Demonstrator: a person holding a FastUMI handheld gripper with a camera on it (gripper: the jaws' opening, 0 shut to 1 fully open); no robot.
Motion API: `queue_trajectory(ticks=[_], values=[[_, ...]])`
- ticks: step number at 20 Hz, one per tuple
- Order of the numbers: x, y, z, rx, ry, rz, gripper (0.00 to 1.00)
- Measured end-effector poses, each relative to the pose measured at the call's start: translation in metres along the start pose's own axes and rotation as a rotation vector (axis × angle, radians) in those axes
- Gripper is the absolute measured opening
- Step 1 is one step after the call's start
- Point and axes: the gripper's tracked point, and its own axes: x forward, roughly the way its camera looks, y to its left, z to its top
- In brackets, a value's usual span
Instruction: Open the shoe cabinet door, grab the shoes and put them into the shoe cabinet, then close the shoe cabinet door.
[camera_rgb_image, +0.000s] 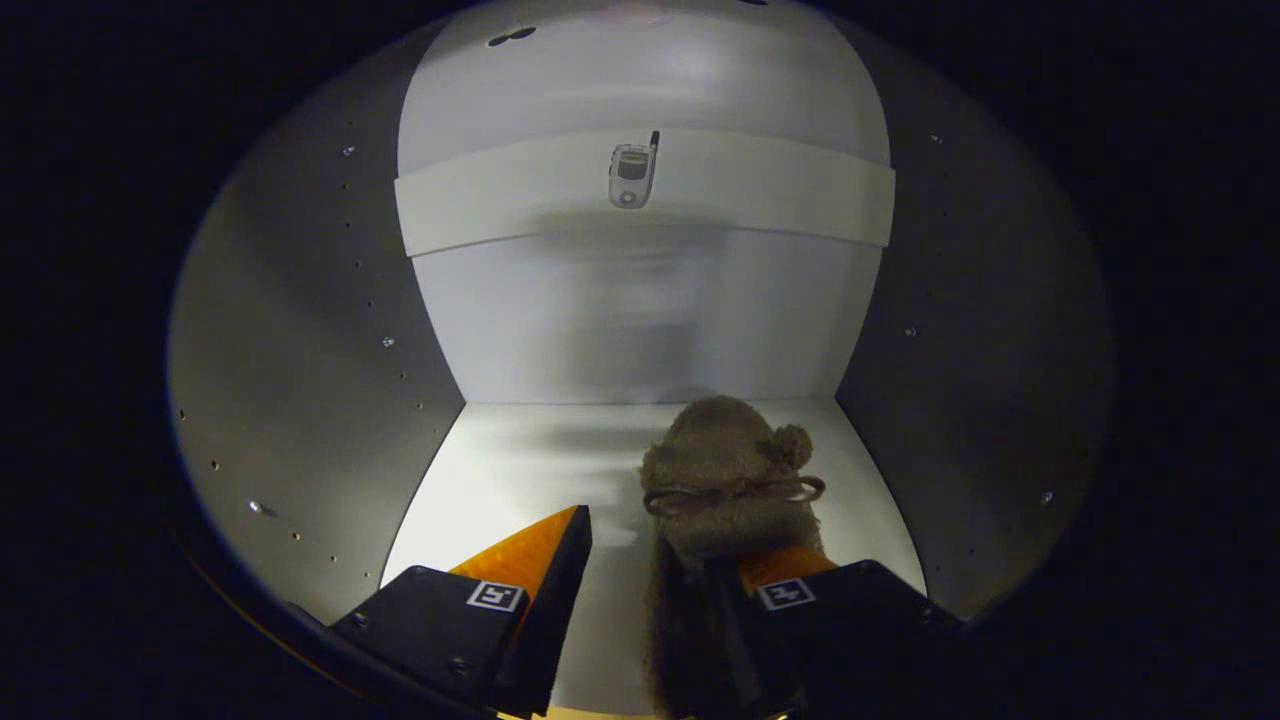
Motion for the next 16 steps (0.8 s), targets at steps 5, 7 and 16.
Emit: queue_trajectory(ticks=[5,7,16], values=[[-0.049,0.001,0.004,-0.010,-0.067,0.034,1.00],[-0.076,0.004,0.007,0.008,-0.110,0.061,1.00],[-0.245,0.008,-0.016,0.006,-0.338,0.104,0.99]])
